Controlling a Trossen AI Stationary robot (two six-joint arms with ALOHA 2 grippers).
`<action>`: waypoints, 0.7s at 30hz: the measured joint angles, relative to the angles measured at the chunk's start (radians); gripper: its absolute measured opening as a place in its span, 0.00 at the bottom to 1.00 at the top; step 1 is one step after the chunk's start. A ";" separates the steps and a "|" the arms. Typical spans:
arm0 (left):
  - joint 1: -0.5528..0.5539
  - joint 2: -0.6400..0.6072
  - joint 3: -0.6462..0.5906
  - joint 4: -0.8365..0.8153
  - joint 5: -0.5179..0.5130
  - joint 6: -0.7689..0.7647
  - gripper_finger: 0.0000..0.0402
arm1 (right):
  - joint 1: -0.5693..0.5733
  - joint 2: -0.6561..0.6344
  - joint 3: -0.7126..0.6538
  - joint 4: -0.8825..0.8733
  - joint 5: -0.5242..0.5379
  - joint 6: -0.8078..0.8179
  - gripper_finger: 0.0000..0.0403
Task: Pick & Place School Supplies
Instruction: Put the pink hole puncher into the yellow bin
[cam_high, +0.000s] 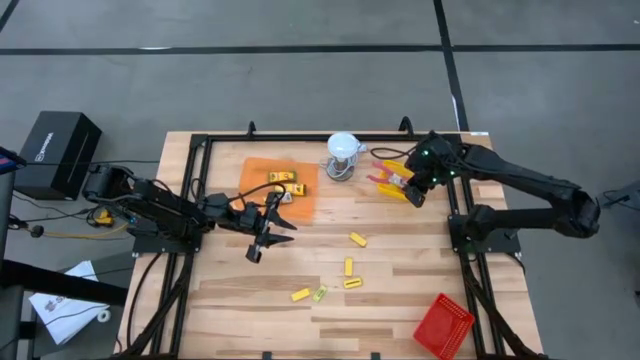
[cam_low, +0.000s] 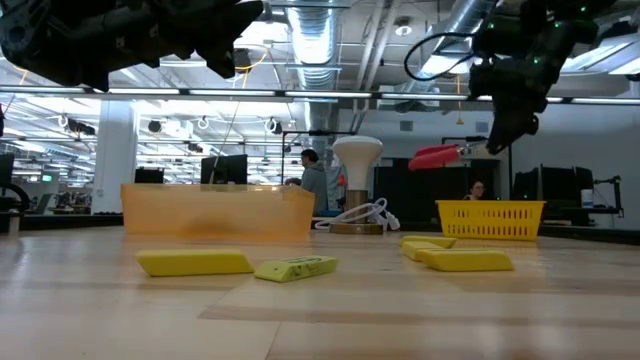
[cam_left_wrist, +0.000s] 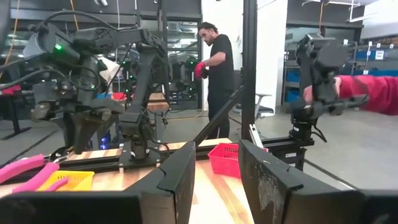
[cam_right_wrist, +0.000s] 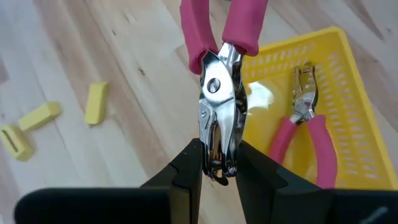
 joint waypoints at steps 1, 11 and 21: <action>0.000 0.000 0.000 0.000 0.000 0.003 0.29 | 0.013 -0.004 0.008 -0.001 0.000 0.009 0.18; 0.000 0.000 0.000 0.000 0.000 0.002 0.29 | 0.178 -0.048 0.042 -0.036 0.045 0.179 0.18; 0.000 0.000 0.000 0.002 0.008 0.001 0.29 | 0.183 -0.074 0.042 -0.209 0.175 0.282 0.18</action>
